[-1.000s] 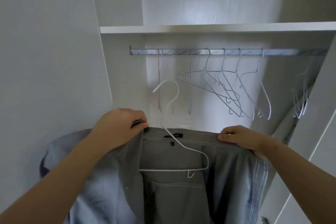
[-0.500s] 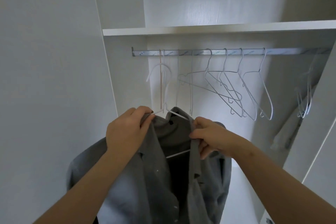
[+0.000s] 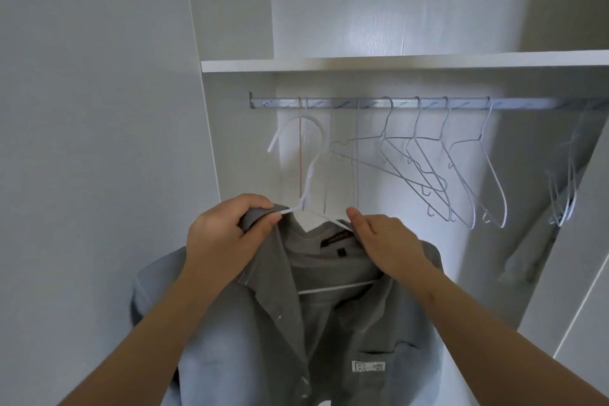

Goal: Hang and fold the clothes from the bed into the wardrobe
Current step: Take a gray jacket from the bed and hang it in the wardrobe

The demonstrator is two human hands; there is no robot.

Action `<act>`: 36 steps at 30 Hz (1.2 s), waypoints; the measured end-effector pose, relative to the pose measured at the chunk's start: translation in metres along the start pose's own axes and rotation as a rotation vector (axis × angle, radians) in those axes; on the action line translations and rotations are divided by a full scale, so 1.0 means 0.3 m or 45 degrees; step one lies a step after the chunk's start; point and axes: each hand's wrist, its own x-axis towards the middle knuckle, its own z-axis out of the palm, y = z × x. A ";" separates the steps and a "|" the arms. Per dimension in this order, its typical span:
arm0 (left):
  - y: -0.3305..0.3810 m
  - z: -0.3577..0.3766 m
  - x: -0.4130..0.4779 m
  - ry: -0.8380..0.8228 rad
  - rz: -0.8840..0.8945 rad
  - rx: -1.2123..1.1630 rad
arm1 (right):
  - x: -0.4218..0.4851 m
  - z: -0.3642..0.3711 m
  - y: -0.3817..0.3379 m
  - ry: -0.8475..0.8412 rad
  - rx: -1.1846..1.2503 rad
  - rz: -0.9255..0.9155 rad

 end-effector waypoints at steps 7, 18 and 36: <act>-0.018 0.030 0.016 -0.291 -0.301 -0.086 | -0.008 0.043 -0.071 0.084 0.192 -0.050; -0.003 -0.004 -0.066 -0.107 -0.391 -0.161 | 0.007 0.084 -0.003 0.152 0.155 0.185; -0.043 0.061 0.047 -0.894 -0.178 0.114 | -0.003 0.086 -0.055 0.195 0.351 0.118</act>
